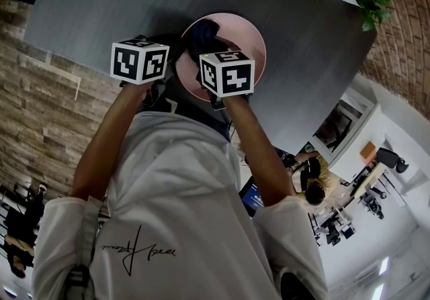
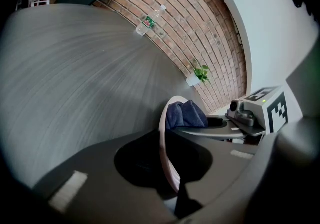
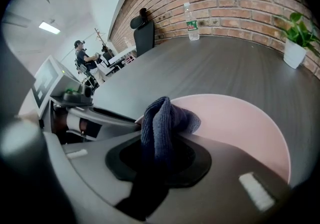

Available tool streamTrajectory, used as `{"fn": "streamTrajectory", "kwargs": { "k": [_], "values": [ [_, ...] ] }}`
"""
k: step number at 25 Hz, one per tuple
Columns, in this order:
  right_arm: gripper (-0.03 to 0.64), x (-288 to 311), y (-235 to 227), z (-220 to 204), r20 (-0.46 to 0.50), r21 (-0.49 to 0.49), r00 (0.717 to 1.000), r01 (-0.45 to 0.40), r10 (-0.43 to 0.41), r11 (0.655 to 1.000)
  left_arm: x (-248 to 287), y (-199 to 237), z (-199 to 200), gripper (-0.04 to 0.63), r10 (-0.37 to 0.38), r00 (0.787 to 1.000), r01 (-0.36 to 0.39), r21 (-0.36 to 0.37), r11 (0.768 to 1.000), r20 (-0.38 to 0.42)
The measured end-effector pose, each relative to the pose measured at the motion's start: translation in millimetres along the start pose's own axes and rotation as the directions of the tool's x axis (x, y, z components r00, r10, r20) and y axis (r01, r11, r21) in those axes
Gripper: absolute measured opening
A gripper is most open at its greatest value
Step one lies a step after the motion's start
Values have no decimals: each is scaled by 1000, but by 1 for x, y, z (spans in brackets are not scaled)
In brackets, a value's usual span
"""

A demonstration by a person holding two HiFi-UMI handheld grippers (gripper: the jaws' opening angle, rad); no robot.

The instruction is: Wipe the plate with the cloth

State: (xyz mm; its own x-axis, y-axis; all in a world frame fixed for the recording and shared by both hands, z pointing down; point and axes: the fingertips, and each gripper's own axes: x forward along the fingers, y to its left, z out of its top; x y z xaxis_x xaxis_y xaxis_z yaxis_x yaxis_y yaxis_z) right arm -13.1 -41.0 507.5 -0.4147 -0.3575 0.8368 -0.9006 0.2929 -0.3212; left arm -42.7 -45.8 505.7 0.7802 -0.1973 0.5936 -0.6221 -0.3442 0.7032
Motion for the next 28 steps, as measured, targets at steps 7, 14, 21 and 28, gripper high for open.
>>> {"fn": "streamTrajectory", "kwargs": {
  "k": [7, 14, 21, 28],
  "values": [
    [94, -1, 7, -6, -12, 36, 999, -40, 40, 999, 1, -1, 4, 51, 5, 1000, -5, 8, 1000, 5],
    [94, -3, 10, -11, -14, 71, 998, -63, 64, 996, 2, 0, 2, 51, 4, 1000, -4, 0, 1000, 0],
    [95, -4, 15, -18, -13, 94, 997, -76, 78, 993, 1, -1, 4, 51, 1, 1000, -1, 1, 1000, 17],
    [95, -5, 19, -23, -17, 122, 995, -96, 99, 988, 2, -1, 4, 49, -1, 1000, 1, -3, 1000, 14]
  ]
}}
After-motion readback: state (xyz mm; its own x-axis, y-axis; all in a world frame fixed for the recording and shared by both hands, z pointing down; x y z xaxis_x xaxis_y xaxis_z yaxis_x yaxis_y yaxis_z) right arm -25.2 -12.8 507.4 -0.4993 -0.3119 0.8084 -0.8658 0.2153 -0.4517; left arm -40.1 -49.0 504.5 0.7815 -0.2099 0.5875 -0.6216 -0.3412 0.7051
